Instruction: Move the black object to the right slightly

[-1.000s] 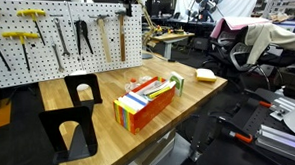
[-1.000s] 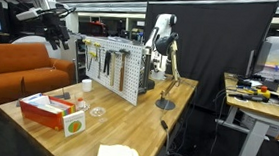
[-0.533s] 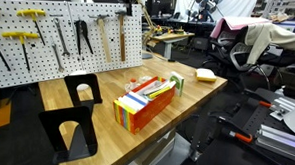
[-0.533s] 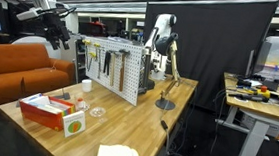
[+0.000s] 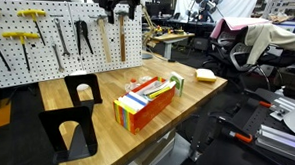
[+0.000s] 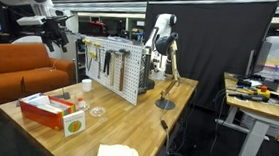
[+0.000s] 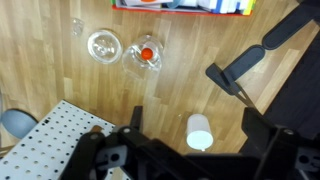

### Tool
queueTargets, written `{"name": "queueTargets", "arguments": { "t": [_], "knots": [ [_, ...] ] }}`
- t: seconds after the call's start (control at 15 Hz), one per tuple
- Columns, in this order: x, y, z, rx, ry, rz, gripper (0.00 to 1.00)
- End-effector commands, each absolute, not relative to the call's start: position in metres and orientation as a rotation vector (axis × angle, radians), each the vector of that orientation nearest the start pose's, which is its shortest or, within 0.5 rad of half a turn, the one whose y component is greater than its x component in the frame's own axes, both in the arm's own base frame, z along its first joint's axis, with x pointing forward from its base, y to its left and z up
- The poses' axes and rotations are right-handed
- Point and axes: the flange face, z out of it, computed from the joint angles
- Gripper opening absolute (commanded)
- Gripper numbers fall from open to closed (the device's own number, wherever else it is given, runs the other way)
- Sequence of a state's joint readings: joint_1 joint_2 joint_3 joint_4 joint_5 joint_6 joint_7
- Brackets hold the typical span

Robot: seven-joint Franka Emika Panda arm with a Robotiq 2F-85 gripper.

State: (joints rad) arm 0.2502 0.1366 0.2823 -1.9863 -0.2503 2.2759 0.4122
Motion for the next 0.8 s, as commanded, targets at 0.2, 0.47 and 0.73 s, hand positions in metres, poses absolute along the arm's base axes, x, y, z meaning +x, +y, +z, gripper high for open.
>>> {"name": "queueTargets", "arguments": {
  "t": [0.2, 0.47, 0.73],
  "knots": [
    [0.571, 0.364, 0.367, -2.982, -0.876, -0.254, 1.00],
    [0.586, 0.392, 0.343, -2.868, -1.091, -0.182, 1.00],
    [0.581, 0.389, 0.336, -2.908, -1.014, -0.222, 1.00]
  ]
}}
